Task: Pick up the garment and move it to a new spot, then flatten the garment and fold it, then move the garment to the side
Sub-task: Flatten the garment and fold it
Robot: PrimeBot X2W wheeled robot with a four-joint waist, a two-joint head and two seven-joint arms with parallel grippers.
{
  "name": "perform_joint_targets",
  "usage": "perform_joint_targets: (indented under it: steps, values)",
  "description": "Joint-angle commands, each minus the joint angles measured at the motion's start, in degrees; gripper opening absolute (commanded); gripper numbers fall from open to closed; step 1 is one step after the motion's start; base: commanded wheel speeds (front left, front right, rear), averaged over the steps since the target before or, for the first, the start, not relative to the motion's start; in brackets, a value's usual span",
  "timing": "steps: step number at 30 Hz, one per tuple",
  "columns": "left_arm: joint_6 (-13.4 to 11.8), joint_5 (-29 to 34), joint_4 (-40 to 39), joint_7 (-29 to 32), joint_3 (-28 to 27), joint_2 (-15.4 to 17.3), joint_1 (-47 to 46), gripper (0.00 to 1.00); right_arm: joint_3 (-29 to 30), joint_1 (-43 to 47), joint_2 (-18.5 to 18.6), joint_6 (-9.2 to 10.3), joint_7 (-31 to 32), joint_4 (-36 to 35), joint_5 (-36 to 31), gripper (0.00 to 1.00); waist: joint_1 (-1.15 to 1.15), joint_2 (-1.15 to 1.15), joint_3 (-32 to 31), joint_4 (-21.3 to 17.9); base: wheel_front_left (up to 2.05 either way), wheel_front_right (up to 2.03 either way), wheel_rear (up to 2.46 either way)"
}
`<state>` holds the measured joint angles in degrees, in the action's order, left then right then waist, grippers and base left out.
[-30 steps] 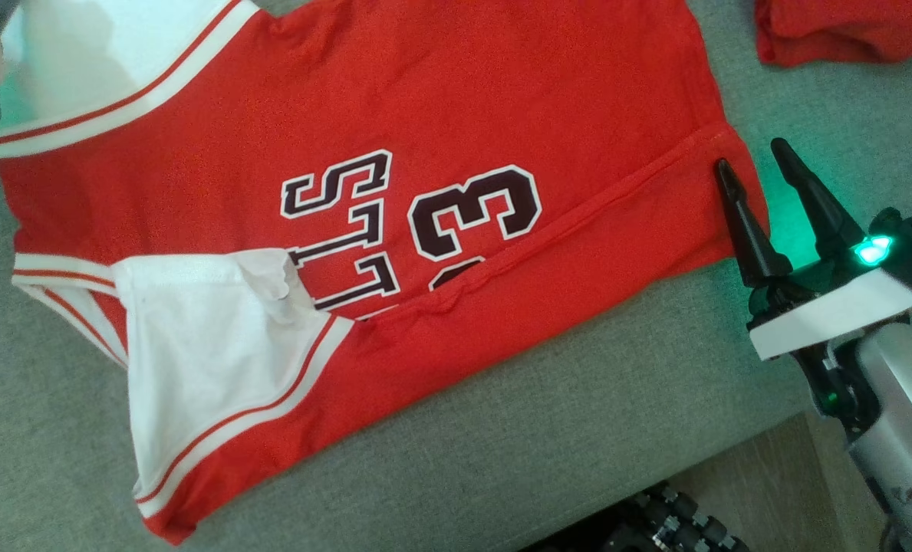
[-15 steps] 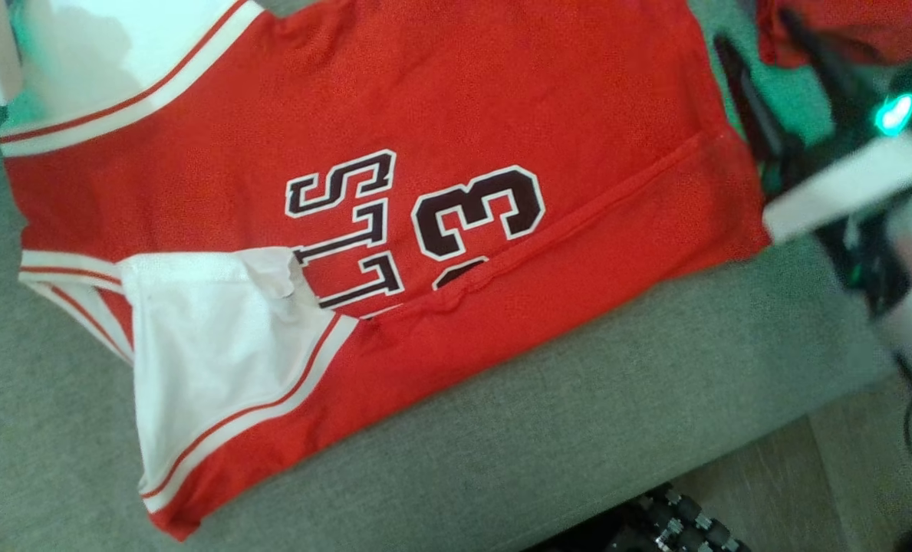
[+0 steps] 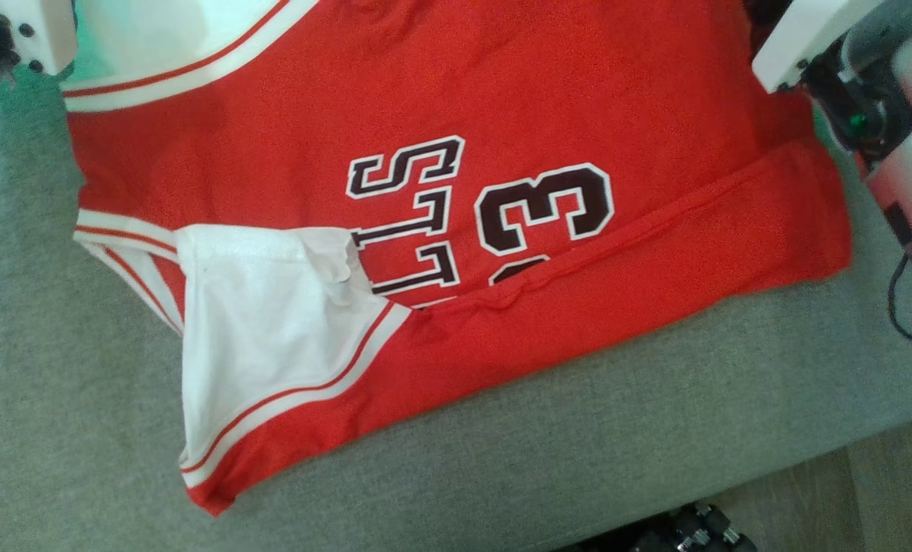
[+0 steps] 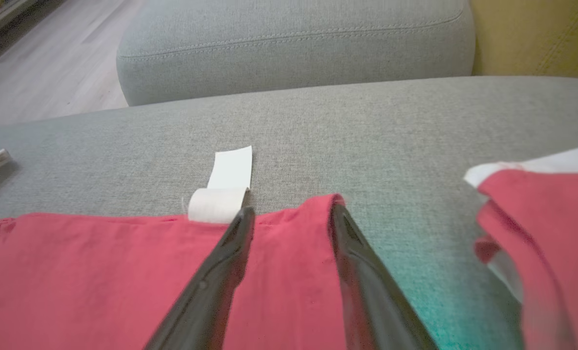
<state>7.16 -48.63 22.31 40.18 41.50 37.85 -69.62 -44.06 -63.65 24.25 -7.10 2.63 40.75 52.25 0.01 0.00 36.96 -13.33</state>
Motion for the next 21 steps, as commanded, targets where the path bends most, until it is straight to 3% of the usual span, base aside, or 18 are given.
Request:
perform_joint_targets:
  steps: [1, 3, 4, 5, 11, 21]
  values:
    - [0.31, -0.54, -1.55, -0.72, -1.43, 2.27, -3.17, 0.0, -0.8, -1.12, 0.59, -0.39, 0.46, 0.69, 1.05, 0.67, -0.01, 0.0, 0.54, 0.73, 0.0, 0.0, 0.0]
    - [0.32, -0.87, -1.56, -1.32, -0.57, 2.38, -3.82, 0.0, -1.94, -2.64, 0.57, -0.39, 0.34, 1.96, 1.77, 0.43, -0.01, 0.0, 0.83, 1.02, 0.0, 0.0, 0.0]
    - [0.32, -1.08, -1.54, -1.65, -0.21, 2.45, -4.12, 0.0, -2.44, -3.33, 0.68, -0.39, 0.03, 2.45, 2.02, 0.43, -0.01, 0.0, 0.97, 1.12, 0.0, 0.0, 0.0]
    - [0.32, -1.25, -1.56, -2.03, 0.2, 2.56, -4.46, 0.0, -2.98, -3.93, 0.8, -0.39, -0.25, 2.84, 2.32, 0.0, -0.01, 0.0, 1.12, 1.2, 0.0, 0.0, 0.0]
    - [0.32, -2.26, -2.85, -6.2, 2.93, 3.73, -6.9, 0.0, -4.88, -7.02, 1.78, -0.39, -2.49, 3.34, 5.66, 0.0, -0.01, 0.0, 1.94, 1.11, 0.0, 0.0, 0.0]
    - [0.33, -3.71, -5.43, -21.13, 6.03, 6.21, -13.28, 0.0, -6.22, -8.56, 6.52, -0.39, -6.19, -1.04, 13.54, 0.0, -0.01, 0.0, 1.17, 1.72, 0.0, 0.0, 0.0]
